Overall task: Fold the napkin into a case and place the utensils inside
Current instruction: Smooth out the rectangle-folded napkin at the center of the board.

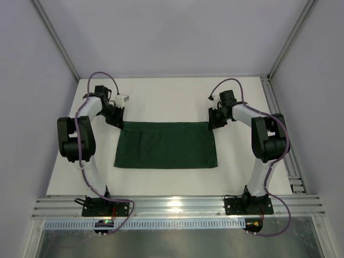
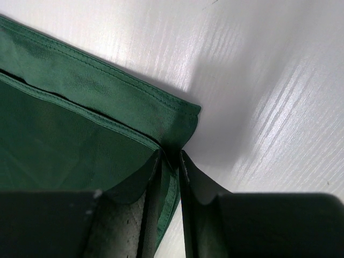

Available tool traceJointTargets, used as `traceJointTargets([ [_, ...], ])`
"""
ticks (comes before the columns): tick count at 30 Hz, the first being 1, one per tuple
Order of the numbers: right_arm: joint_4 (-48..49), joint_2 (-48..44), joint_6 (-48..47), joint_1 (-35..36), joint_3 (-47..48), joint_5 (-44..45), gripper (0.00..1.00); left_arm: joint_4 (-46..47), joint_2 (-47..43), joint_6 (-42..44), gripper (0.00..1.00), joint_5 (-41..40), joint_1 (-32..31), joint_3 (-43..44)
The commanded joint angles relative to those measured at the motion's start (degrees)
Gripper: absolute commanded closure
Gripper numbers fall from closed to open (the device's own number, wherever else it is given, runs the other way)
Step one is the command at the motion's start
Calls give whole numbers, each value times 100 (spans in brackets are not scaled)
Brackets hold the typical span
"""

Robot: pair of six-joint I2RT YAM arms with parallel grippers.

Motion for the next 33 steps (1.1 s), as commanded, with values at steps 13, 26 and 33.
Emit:
traceJointTargets([
  [13,-135,-514,239,119,-32,453,76,-55,-153,-13,100,56,-13,34],
  [26,-302,-699,239,163,-49,506,73,-37,-135,-22,100,109,-13,34],
  [33,-240,-330,380,171,135,321,73,-55,-153,-13,100,100,-4,25],
])
